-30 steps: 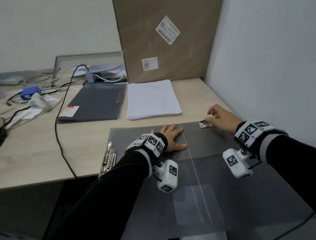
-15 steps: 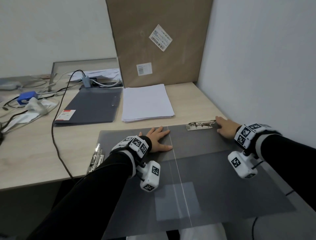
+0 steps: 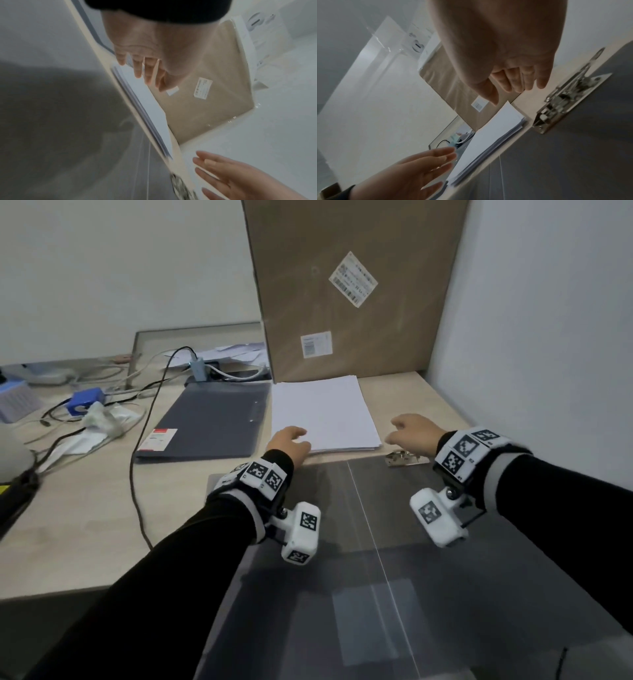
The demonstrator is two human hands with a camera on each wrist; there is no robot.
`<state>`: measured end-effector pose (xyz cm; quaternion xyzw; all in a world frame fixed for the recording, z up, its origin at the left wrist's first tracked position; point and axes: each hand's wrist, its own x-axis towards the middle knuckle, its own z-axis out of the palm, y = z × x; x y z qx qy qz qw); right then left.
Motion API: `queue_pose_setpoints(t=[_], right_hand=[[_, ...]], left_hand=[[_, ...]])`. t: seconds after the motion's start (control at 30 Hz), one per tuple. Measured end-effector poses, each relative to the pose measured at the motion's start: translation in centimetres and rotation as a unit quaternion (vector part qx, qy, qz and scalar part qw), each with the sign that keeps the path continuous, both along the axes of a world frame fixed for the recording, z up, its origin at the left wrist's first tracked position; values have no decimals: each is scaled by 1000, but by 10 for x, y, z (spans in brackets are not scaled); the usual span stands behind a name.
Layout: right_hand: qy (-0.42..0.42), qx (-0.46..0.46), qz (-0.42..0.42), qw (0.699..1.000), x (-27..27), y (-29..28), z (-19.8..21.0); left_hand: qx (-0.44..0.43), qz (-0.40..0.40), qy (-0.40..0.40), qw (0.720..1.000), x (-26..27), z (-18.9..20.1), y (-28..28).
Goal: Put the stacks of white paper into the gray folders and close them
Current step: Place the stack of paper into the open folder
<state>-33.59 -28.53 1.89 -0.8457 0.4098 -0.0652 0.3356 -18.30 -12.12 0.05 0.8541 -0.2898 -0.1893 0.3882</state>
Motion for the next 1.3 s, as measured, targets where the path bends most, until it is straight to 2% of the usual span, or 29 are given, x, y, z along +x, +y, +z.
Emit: queue_pose_setpoints(t=[0.13, 0.3, 0.5, 0.67, 1.03, 1.17, 1.3], right_hand=[[22, 29, -28, 999, 41, -18, -9], [23, 79, -33, 996, 77, -45, -26], [-65, 172, 61, 981, 88, -75, -56], [-91, 225, 120, 963, 80, -68, -57], [-57, 211, 113, 969, 93, -95, -84], [-40, 213, 101, 971, 97, -106, -97], [-42, 208, 93, 973, 99, -106, -98]], left_hand=[[24, 72, 15, 997, 42, 4, -4], [48, 72, 45, 995, 63, -2, -28], [82, 62, 54, 993, 76, -16, -50], [135, 22, 32, 990, 77, -16, -50], [152, 1, -3, 988, 71, 2, -53], [109, 30, -8, 994, 70, 11, -56], [24, 106, 69, 992, 82, 20, -64]])
